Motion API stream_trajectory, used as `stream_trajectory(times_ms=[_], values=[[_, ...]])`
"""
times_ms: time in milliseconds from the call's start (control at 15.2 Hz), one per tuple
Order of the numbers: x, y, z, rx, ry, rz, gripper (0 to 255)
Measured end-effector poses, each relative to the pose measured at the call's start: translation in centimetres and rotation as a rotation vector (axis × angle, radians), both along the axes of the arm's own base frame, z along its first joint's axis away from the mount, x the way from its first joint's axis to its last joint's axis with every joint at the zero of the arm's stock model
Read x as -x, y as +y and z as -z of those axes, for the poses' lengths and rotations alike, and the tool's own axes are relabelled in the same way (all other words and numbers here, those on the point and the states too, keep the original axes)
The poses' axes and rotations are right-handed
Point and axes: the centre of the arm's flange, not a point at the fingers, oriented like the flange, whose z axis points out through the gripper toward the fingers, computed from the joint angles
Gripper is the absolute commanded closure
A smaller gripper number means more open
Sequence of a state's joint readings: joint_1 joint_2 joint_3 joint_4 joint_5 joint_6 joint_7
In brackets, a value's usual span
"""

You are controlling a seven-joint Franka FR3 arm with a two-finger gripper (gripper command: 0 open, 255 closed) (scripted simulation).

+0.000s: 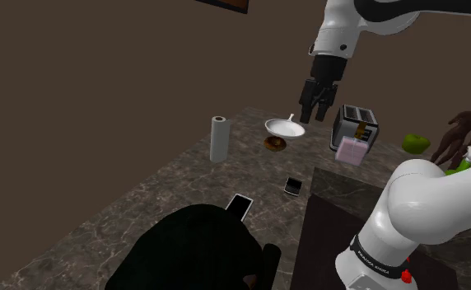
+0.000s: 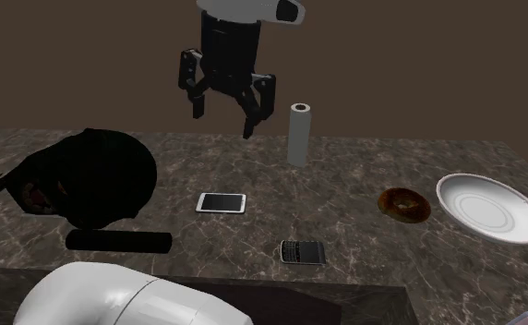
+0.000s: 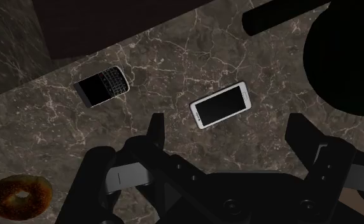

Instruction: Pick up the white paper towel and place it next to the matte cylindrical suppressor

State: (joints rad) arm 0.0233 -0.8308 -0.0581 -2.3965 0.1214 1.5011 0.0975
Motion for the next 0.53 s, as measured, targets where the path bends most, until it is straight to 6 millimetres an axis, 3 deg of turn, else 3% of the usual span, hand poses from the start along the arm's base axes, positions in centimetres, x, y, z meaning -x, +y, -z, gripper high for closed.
stream_trajectory(times_ms=[198, 528], values=[[-1.4, 0.0, 0.6, 0.008, -0.003, 0.001, 0], [-7.0, -0.1, 2.7, 0.041, -0.018, 0.005, 0]])
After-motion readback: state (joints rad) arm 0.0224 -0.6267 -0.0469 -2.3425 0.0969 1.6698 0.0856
